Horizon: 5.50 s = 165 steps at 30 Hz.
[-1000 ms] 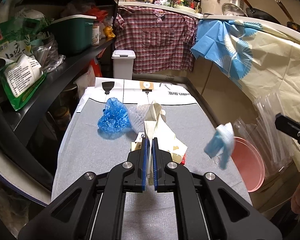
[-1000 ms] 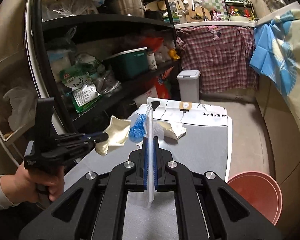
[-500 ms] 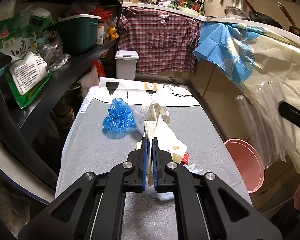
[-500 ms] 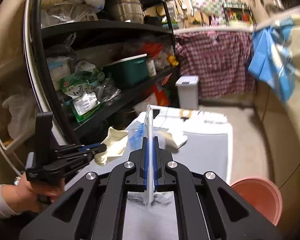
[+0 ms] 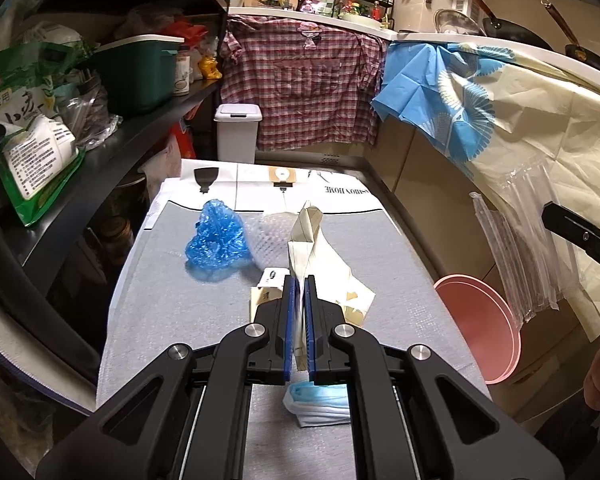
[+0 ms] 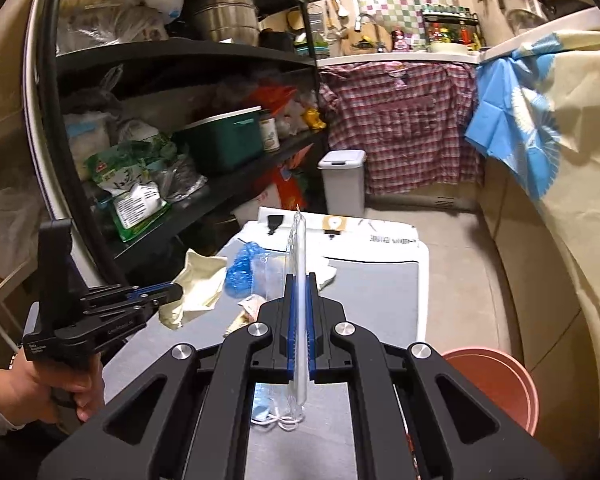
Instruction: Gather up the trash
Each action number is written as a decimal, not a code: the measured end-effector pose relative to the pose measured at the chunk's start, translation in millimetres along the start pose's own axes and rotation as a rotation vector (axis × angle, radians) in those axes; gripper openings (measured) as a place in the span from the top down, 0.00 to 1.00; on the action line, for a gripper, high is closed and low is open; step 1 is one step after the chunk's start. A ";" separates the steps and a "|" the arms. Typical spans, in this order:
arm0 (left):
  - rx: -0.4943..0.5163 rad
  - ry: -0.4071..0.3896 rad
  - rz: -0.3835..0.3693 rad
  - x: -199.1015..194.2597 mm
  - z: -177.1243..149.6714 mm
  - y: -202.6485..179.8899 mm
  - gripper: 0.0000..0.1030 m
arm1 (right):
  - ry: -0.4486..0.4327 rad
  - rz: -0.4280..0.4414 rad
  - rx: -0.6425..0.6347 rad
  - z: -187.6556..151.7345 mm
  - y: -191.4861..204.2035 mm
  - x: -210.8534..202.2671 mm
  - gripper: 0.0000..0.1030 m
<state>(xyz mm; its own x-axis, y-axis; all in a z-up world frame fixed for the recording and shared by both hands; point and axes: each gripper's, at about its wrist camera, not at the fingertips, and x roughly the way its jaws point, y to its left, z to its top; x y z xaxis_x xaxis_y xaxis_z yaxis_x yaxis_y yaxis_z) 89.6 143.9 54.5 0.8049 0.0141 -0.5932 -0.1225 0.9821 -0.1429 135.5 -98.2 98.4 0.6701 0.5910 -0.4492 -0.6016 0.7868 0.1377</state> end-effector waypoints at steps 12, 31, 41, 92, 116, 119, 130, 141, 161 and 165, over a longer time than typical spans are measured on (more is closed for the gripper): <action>0.050 -0.007 -0.074 2.8 4.5 -46.4 0.95 | -0.041 -0.132 0.010 -9.9 -43.1 -30.1 0.96; 0.164 0.018 -0.227 28.8 -1.7 -151.2 0.95 | -0.057 -0.334 0.162 -40.0 -134.9 -45.7 0.95; 0.227 0.064 -0.293 55.0 -13.4 -202.6 0.95 | -0.029 -0.399 0.190 -50.0 -159.2 -46.0 0.95; 0.190 0.063 -0.260 62.4 -3.5 -161.0 0.88 | -0.042 -0.372 0.149 -50.7 -127.8 -20.0 0.57; -0.105 -0.008 -0.020 19.9 22.0 39.5 0.88 | 0.105 -0.026 0.020 -57.2 -5.2 114.6 0.57; -0.112 0.001 -0.008 22.1 18.0 50.4 0.88 | 0.152 0.000 0.004 -65.1 2.3 141.0 0.57; -0.125 0.039 -0.007 40.3 9.9 68.1 0.88 | 0.286 0.067 -0.024 -81.2 15.5 206.9 0.56; -0.124 0.116 -0.018 69.5 -4.3 68.2 0.88 | 0.382 0.147 -0.091 -95.5 30.2 219.3 0.40; -0.062 0.256 0.018 130.5 -30.9 38.3 0.49 | 0.309 0.054 -0.079 -86.2 5.9 184.7 0.66; -0.046 0.268 0.035 138.3 -33.2 33.9 0.48 | 0.299 -0.003 -0.034 -87.5 -8.2 183.7 0.66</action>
<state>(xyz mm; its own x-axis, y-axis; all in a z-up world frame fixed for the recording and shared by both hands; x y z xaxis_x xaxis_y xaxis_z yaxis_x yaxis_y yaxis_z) 177.6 172.9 -58.7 0.6178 -0.0079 -0.7863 -0.1788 0.9724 -0.1502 225.4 -11.6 -62.5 0.5171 0.5060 -0.6903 -0.6177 0.7790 0.1083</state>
